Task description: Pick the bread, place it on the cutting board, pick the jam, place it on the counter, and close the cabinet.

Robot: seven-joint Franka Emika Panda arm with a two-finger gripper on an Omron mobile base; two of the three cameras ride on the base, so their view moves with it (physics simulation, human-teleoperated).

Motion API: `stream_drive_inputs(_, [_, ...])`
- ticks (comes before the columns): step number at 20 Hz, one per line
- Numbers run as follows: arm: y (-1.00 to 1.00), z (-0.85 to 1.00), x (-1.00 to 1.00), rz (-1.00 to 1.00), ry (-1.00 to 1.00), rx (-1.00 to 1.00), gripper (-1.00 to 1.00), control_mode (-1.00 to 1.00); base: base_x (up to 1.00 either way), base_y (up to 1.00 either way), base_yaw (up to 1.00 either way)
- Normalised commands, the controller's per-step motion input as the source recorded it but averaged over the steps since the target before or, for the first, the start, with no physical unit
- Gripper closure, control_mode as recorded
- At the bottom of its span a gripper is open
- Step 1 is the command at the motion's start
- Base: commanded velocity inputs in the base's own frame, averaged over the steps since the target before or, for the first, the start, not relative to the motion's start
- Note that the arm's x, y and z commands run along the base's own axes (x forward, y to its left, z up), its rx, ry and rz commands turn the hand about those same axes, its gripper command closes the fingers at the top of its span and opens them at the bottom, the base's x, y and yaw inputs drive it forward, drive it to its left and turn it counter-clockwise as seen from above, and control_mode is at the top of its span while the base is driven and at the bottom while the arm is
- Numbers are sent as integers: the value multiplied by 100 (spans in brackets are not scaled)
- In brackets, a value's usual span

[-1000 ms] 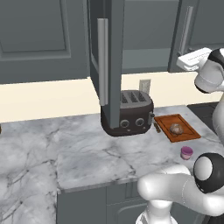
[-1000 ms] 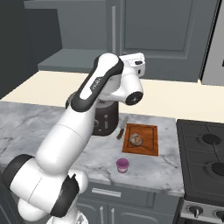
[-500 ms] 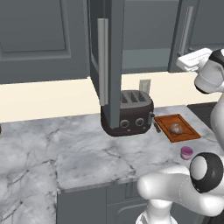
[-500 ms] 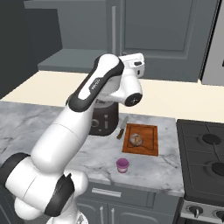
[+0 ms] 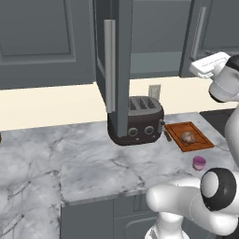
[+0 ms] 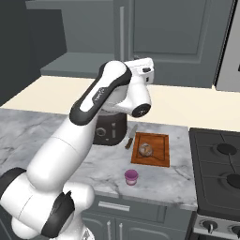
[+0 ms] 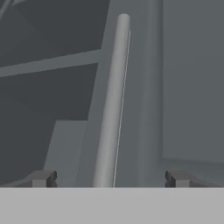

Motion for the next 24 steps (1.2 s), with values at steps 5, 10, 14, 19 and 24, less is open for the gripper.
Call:
stream_drive_inputs(5, [-7,6,-36,0,-4,0,-100,-100,0,0,0])
stream_drive_inputs(10, [0,17,-49,0,-3,0,-100,-100,0,0,0])
stream_drive_inputs(14, [0,17,-43,0,0,0,-100,-100,0,0,0])
stream_drive_inputs(19, [0,21,-42,-2,0,0,-100,-100,0,0,0])
stream_drive_inputs(24, [0,25,-40,-4,0,0,-100,-100,0,0,0])
